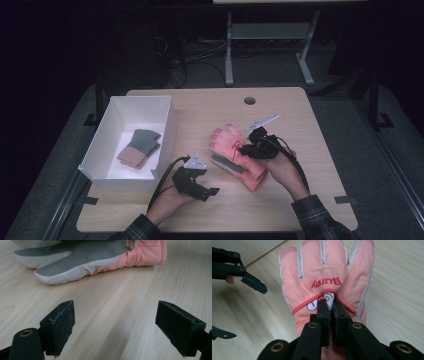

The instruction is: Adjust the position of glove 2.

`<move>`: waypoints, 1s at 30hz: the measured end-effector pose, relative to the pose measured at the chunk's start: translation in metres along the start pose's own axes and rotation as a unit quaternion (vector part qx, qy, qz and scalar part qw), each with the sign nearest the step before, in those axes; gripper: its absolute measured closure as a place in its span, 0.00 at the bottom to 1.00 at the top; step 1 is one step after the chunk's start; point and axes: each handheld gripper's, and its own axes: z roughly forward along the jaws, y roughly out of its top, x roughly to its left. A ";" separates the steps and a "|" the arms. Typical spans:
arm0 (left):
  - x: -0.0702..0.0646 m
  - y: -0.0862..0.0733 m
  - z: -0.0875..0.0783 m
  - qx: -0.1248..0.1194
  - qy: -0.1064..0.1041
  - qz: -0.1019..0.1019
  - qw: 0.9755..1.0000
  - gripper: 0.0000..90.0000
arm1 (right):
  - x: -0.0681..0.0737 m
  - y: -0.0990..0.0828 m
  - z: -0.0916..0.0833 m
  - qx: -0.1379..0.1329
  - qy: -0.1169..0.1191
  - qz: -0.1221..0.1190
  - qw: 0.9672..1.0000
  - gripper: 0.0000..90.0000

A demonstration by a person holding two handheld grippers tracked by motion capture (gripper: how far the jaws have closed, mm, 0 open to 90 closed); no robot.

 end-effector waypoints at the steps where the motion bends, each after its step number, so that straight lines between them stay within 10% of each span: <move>1: 0.000 0.000 0.000 0.001 0.000 0.002 1.000 0.17 | 0.000 0.000 0.001 0.000 0.000 0.003 1.000 0.95; 16: 0.000 0.001 0.000 0.010 -0.001 0.012 1.000 0.17 | 0.007 -0.006 0.019 0.023 -0.011 -0.007 1.000 0.77; 30: -0.001 0.001 -0.001 0.001 -0.003 0.004 1.000 0.20 | 0.011 0.001 0.000 -0.011 -0.002 -0.019 1.000 0.62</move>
